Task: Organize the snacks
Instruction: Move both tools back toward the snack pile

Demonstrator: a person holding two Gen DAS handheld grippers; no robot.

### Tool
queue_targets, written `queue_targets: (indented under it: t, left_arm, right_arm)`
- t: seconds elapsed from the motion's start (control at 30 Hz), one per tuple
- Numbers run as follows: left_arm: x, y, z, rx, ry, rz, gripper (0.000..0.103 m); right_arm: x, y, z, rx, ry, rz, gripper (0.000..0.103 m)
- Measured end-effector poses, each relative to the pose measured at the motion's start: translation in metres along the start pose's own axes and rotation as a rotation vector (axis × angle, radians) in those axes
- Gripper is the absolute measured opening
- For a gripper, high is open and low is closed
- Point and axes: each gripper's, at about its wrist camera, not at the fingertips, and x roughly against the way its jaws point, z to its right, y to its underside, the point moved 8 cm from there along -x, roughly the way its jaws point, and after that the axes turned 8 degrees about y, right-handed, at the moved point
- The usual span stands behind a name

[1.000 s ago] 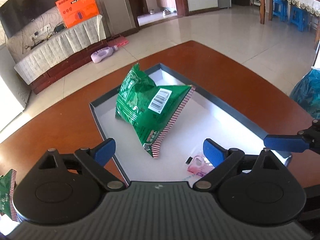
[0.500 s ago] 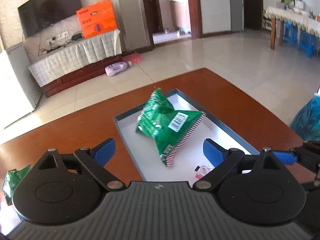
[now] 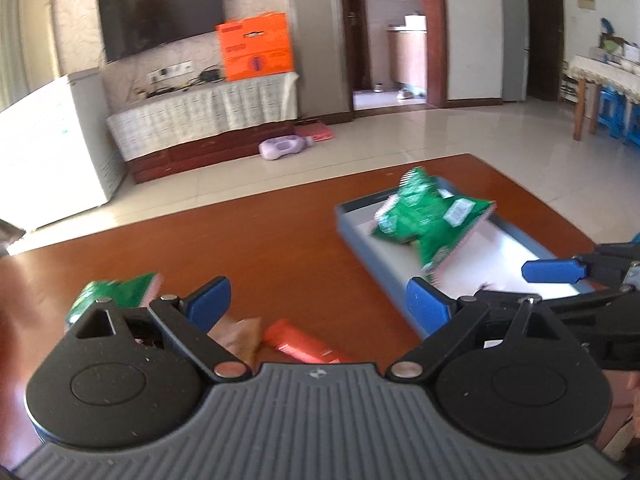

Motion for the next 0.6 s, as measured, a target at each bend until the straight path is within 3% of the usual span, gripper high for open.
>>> queue_targets:
  t: [0.2, 0.37, 0.47, 0.6]
  left_arm:
    - [0.035, 0.032, -0.061, 0.059, -0.074, 0.021, 0.096]
    - [0.050, 0.082, -0.110, 0.081, -0.135, -0.034, 0.096]
    - [0.047, 0.098, -0.121, 0.156, -0.097, -0.070, 0.096]
    - [0.036, 0.102, -0.121, 0.123, -0.098, -0.079, 0.096]
  right_arm:
    - [0.000, -0.002, -0.048, 0.098, -0.068, 0.014, 0.061]
    - [-0.006, 0.013, -0.076, 0.234, -0.123, -0.040, 0.061]
    - [-0.010, 0.024, -0.091, 0.306, -0.145, -0.077, 0.061]
    - [-0.009, 0.031, -0.104, 0.337, -0.170, -0.086, 0.060]
